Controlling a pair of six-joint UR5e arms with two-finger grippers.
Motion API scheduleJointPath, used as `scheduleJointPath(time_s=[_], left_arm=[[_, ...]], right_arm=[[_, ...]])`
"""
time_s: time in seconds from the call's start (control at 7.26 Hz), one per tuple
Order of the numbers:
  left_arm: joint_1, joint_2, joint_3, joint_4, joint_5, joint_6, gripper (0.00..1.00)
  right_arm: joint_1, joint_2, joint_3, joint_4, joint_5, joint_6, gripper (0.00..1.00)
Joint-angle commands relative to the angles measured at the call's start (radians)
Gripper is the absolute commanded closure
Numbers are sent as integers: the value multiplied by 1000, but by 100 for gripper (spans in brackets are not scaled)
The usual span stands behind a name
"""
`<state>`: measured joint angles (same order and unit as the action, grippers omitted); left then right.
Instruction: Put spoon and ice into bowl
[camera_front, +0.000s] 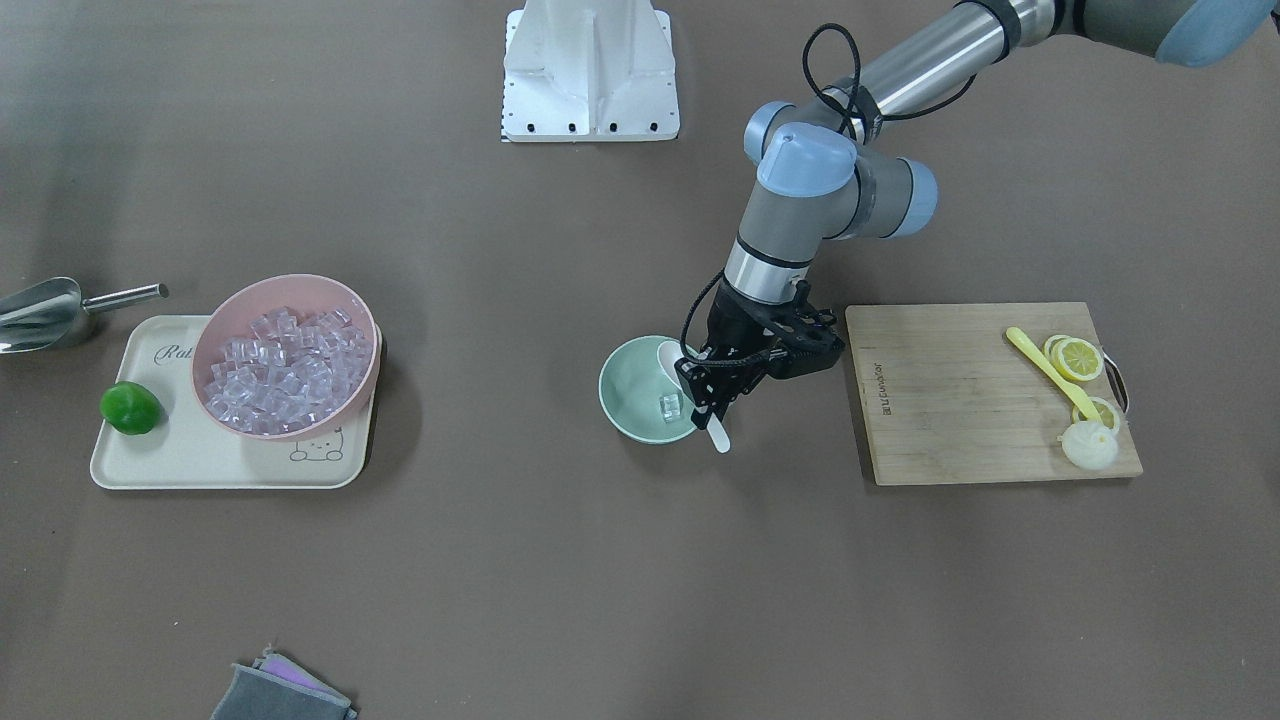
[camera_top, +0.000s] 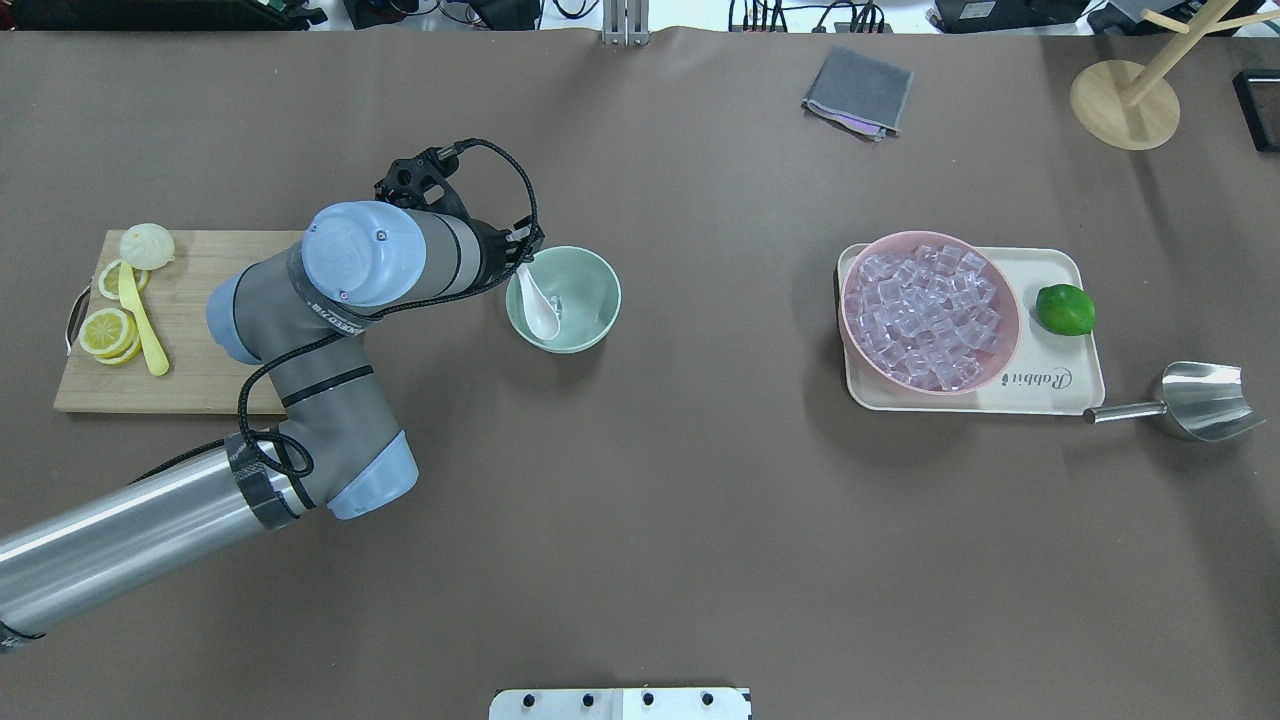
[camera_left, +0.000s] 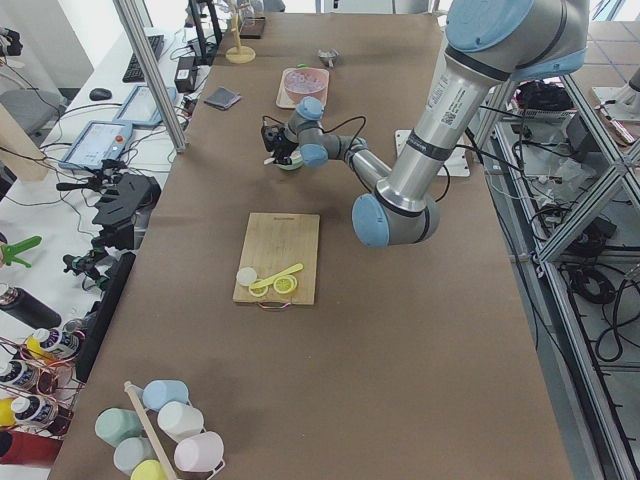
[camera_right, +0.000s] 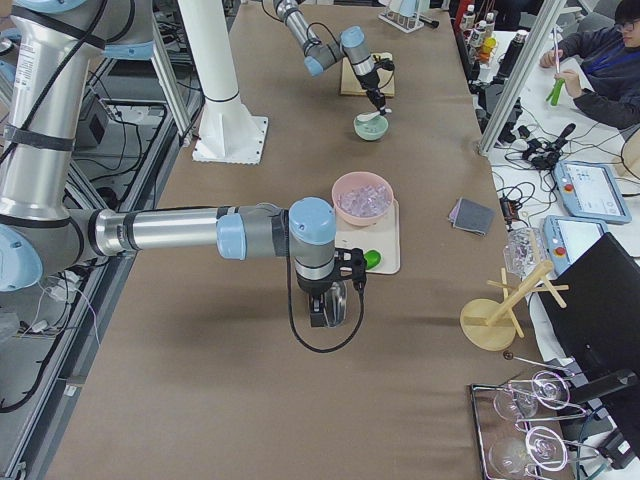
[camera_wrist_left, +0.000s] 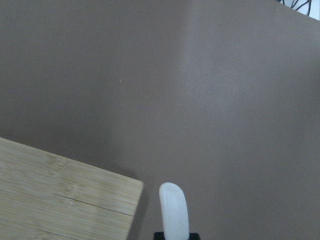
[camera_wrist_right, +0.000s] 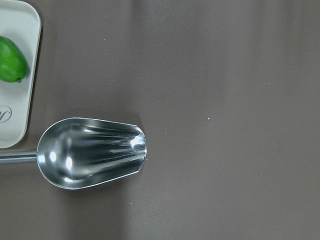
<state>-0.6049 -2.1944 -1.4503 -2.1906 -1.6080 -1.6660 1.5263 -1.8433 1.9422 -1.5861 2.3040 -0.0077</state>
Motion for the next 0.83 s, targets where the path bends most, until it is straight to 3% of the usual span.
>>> scheduleJointPath(time_s=[0.0,0.41,0.69], left_arm=[[5,-1,-5,0,8,56,3],[-27,27,-57,9,-50,219,2],[-180,172,-158,59,-276,408,2]], right_arm=[[0,1,-2,0,0,0,0],[0,-1,-9,0,0,0,0],[-2,-1,-14,0,0,2,0]])
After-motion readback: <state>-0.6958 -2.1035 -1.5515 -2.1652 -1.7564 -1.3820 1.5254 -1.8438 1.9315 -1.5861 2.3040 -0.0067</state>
